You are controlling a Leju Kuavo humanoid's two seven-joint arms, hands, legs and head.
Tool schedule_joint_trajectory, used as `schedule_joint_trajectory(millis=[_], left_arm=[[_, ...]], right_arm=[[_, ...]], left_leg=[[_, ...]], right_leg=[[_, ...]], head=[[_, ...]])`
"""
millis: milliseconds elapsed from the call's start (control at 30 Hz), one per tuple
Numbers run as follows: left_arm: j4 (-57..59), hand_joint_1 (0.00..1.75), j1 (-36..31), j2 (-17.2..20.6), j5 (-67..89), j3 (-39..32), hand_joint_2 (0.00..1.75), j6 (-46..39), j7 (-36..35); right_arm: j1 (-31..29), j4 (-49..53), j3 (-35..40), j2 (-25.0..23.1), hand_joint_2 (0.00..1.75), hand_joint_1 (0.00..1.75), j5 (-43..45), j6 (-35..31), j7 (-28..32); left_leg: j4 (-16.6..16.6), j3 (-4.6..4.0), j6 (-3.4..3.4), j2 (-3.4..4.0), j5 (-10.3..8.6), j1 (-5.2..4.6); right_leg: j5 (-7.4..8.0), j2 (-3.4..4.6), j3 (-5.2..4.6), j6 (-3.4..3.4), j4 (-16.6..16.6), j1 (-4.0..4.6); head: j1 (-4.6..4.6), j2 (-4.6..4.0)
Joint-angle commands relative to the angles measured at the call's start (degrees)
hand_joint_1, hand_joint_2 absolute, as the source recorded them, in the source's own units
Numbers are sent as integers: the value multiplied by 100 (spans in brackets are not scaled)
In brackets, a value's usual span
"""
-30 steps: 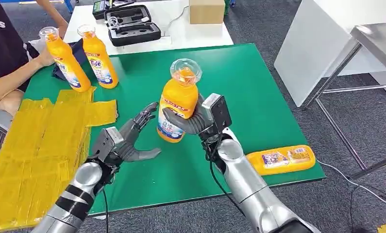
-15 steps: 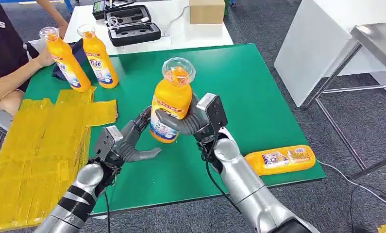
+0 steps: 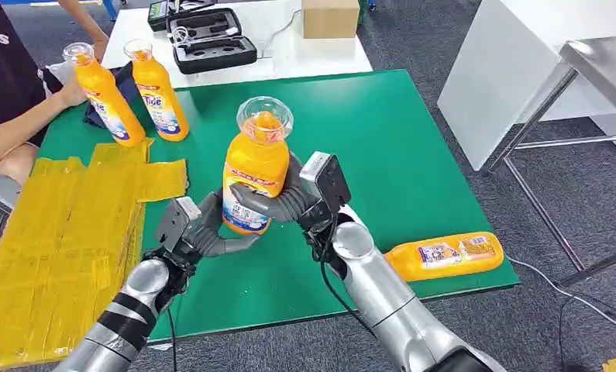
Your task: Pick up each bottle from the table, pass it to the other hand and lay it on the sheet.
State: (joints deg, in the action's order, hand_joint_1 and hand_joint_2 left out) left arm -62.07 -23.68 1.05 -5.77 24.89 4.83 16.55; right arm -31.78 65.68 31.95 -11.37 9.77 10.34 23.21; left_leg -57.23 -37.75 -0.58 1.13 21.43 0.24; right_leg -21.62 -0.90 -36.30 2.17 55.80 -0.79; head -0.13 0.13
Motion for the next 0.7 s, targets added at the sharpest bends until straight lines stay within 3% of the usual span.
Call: schedule_joint_trajectory(millis=[33,367,700], left_arm=[[593,0,-369,-115,-81,5,175,-9,-32],[381,0,-371,-99,-559,-116,175,65,15],[137,0,-364,-31,-703,-131,175,-195,-56]], right_arm=[[-259,-88,325,5,175,175,145,130,-98],[-98,-360,571,-45,175,175,315,95,-83],[11,203,836,121,175,175,66,-72,-2]], left_leg=[[-7,24,5,-11,14,4],[-1,20,3,-9,8,4],[-1,15,4,-12,7,7]], right_leg=[[-14,3,24,-9,7,3],[-8,1,19,-8,0,3],[-8,-3,17,-8,-1,5]], head=[[0,0],[0,0],[0,0]])
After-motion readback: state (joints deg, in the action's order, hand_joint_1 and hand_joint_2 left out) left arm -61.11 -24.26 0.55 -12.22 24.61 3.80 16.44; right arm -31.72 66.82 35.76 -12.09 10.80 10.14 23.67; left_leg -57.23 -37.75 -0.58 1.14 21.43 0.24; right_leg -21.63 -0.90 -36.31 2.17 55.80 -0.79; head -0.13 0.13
